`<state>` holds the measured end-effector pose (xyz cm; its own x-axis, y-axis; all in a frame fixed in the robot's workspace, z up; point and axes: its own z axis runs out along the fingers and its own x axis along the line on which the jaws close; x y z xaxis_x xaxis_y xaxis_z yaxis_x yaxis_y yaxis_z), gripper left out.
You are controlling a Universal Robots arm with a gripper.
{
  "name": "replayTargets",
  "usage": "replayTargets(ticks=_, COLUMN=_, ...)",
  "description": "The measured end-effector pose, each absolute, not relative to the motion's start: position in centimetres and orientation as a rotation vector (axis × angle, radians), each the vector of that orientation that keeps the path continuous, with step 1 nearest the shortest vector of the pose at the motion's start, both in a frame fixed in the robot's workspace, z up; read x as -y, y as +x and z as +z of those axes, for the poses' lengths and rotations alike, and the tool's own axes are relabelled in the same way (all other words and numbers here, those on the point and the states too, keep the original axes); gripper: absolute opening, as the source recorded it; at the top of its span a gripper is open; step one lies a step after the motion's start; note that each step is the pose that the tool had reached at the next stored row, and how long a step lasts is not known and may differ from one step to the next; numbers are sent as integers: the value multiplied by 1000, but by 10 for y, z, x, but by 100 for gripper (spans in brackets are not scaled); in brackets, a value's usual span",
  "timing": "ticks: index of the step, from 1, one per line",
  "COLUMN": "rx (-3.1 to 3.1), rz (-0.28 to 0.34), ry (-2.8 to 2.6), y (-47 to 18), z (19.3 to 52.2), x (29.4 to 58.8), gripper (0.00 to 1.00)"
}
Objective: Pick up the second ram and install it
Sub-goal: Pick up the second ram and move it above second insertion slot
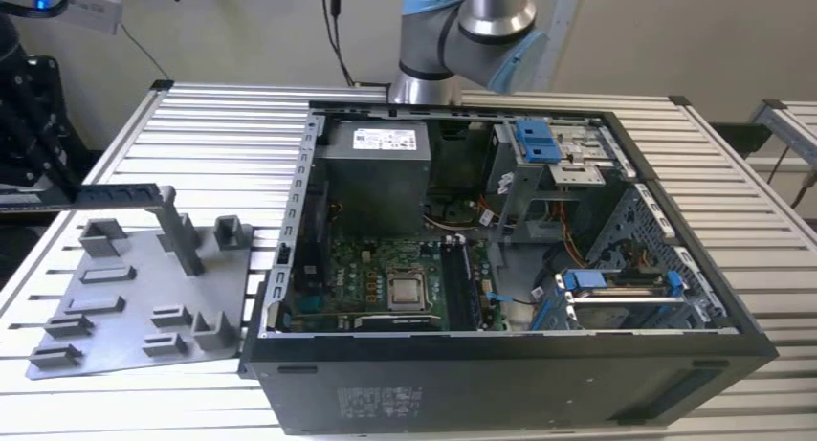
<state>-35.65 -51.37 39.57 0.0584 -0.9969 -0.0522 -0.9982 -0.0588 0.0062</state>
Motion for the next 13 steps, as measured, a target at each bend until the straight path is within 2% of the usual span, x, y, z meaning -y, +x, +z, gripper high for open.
replayTargets(ticks=13, rx=-2139, rz=80, ry=-2268, y=-297, z=396, x=514, gripper=14)
